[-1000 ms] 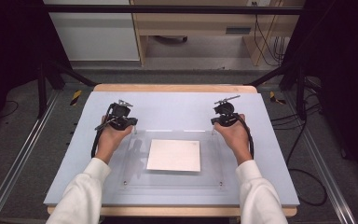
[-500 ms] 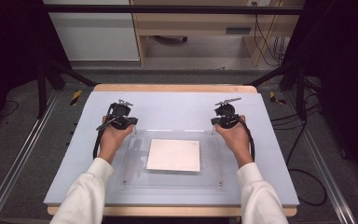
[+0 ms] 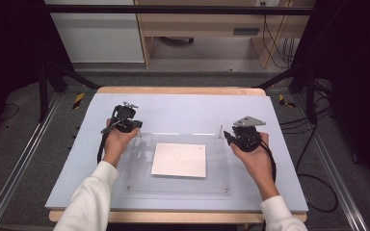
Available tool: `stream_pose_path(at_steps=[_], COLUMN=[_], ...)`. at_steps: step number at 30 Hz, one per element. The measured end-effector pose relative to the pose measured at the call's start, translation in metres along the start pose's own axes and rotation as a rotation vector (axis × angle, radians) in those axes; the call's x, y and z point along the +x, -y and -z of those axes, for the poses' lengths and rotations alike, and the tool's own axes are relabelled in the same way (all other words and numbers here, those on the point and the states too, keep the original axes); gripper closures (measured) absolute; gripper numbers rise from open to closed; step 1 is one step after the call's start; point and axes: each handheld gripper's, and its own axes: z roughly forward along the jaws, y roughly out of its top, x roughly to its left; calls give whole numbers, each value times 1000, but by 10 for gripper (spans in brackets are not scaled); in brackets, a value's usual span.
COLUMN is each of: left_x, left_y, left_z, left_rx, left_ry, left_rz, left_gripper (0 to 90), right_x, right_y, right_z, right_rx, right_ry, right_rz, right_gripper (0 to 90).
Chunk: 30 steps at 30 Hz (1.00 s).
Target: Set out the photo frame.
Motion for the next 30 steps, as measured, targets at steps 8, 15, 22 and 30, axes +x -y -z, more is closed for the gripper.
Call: stream_pose_path(at_steps=[8,15,22,30], left_x=[0,1,3,5], left_y=[-2,-3,-4,-6], left_z=[-3,-4,-5,-7], left_rx=[8,20,27,28], left_ry=[-3,1,6,17], left_rz=[3,0,2,22], left_gripper=[852,851,852,853], right_x=[16,27,35,42], right_y=[41,75,104,116], right_z=[48,79,87,94], right_rx=[-89,-97,-19,23], right_ry=[1,-11,-4,-10], right_rz=[115,171,218,275], right_gripper=[383,303,299,303])
